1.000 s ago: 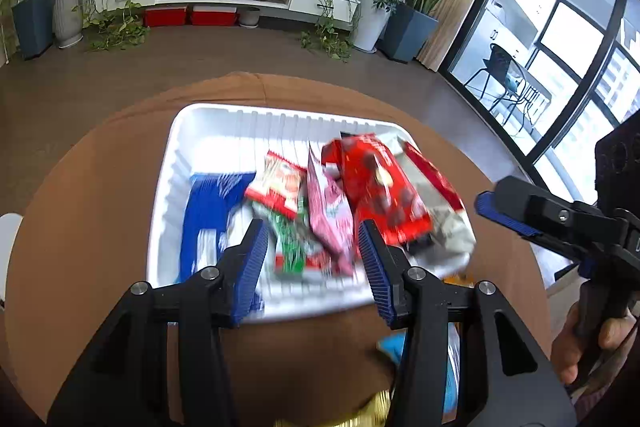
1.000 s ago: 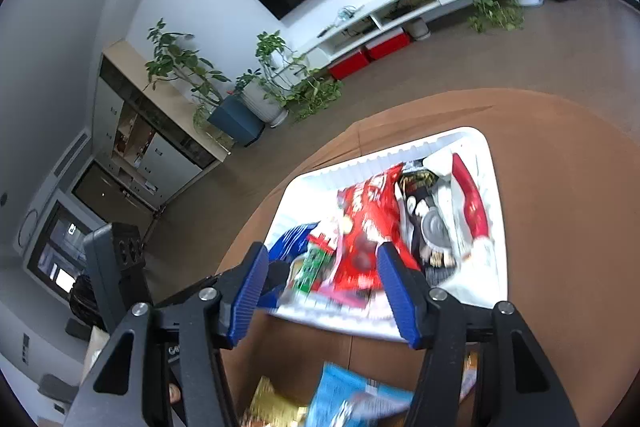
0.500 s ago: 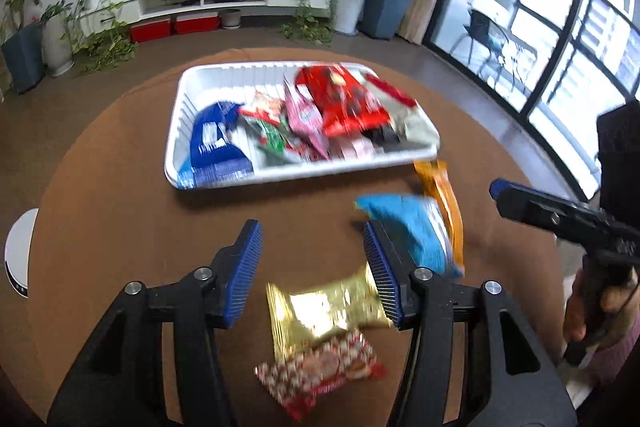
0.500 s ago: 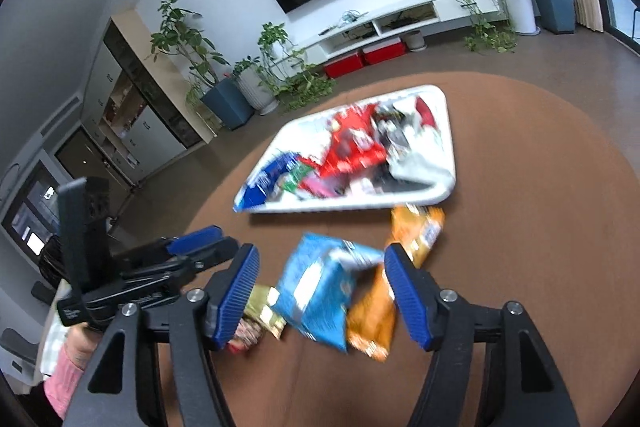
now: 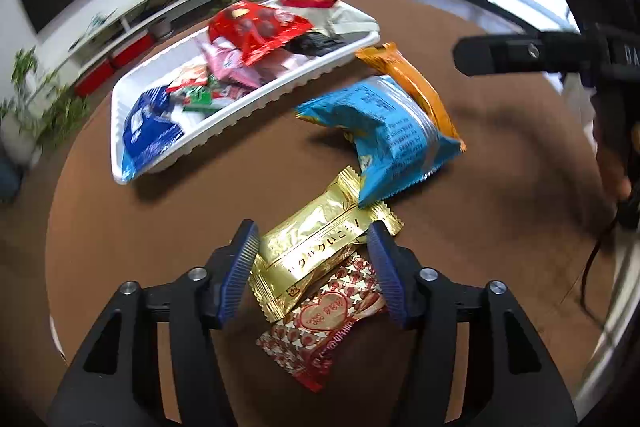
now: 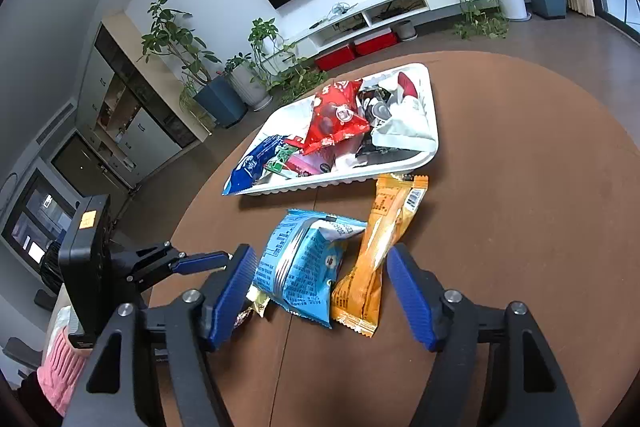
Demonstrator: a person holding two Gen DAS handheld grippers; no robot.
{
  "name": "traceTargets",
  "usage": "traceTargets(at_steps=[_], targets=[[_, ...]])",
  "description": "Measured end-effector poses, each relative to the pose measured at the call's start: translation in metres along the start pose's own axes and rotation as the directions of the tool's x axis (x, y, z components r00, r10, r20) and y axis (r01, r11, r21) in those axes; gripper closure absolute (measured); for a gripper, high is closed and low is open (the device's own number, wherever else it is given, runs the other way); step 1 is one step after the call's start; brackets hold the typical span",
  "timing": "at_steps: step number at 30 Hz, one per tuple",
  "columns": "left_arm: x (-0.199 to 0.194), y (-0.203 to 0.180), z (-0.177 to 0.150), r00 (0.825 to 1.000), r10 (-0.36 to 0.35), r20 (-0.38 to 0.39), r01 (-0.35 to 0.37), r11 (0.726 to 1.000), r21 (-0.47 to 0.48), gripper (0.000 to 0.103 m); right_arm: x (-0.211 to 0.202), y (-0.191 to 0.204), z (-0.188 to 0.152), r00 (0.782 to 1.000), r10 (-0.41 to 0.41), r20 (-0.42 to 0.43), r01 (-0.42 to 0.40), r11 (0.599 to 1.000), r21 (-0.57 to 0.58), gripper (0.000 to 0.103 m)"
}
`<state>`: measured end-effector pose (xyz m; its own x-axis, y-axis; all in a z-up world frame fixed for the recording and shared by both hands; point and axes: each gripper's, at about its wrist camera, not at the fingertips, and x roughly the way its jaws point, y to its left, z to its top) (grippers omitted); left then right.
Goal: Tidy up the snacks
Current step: 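Move both open tools toward the gold wafer and blue packet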
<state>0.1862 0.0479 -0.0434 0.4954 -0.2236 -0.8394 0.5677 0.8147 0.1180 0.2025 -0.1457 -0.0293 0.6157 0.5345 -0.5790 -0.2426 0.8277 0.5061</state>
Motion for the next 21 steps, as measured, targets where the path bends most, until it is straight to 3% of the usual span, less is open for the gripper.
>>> traceTargets(at_steps=[8,16,21], targets=[[0.017,-0.014,0.009,0.997,0.026,-0.068,-0.013,0.983,0.181,0.045,0.005,0.000,-0.001,1.000,0.001,-0.016,-0.001,1.000,0.002,0.030],[0.026,0.008,0.014,0.996,-0.047,-0.081,0.052,0.997,0.058,0.044,0.003,-0.003,-0.003,1.000,-0.020,-0.017,0.020,1.000,0.008,0.027],[0.027,0.015,0.011,0.994,-0.074,-0.076,0.073,0.997,-0.015,0.049,0.003,0.001,-0.004,0.999,-0.031,-0.018,0.031,0.999,-0.009,0.027]])
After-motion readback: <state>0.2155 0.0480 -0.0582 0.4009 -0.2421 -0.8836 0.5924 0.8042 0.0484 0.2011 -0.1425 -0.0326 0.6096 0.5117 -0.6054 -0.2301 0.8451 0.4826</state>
